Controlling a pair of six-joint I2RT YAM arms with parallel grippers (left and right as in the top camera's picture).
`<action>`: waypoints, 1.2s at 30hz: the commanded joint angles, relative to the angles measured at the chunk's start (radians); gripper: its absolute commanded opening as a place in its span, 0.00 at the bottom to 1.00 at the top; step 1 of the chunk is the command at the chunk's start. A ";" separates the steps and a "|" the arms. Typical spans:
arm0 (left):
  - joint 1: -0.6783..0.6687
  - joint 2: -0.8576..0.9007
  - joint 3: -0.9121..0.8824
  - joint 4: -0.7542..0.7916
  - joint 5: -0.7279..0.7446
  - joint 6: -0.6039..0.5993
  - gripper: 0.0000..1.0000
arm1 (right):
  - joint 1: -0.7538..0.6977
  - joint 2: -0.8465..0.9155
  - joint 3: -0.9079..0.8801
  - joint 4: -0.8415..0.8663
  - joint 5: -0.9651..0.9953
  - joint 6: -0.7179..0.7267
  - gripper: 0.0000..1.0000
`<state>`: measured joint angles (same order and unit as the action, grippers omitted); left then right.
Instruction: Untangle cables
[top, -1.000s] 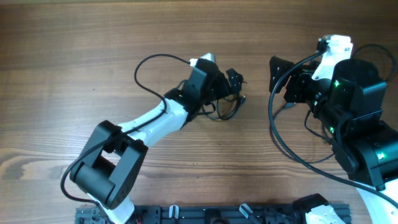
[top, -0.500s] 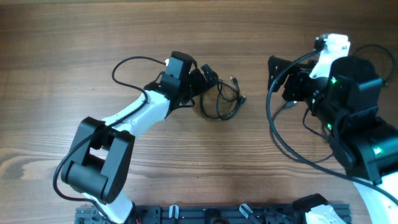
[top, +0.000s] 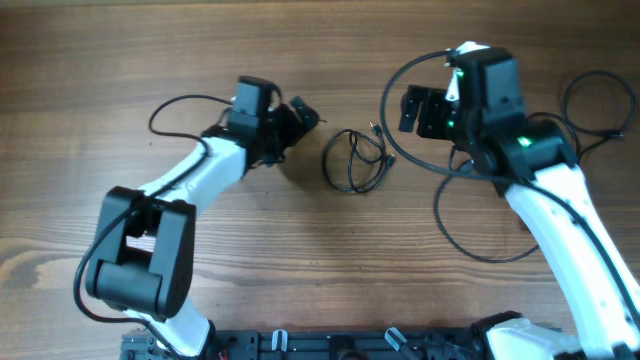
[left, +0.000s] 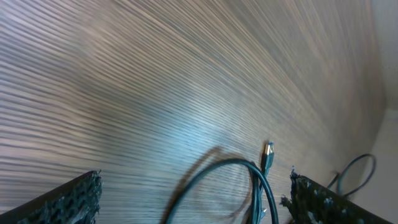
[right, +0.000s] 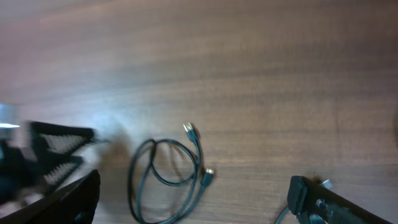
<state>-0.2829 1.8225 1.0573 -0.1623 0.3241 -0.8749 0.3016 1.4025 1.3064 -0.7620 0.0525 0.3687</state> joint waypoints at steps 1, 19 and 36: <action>0.077 -0.024 0.002 -0.042 0.151 0.007 1.00 | 0.003 0.104 0.013 0.006 0.000 0.007 1.00; 0.235 -0.024 0.001 -0.198 0.147 0.006 1.00 | 0.105 0.309 0.006 0.167 -0.289 0.206 0.69; 0.235 -0.024 0.001 -0.198 0.147 0.006 1.00 | 0.249 0.488 -0.180 0.469 0.082 0.211 0.72</action>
<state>-0.0494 1.8214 1.0573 -0.3595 0.4591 -0.8745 0.5510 1.8206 1.1412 -0.3061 0.1051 0.5774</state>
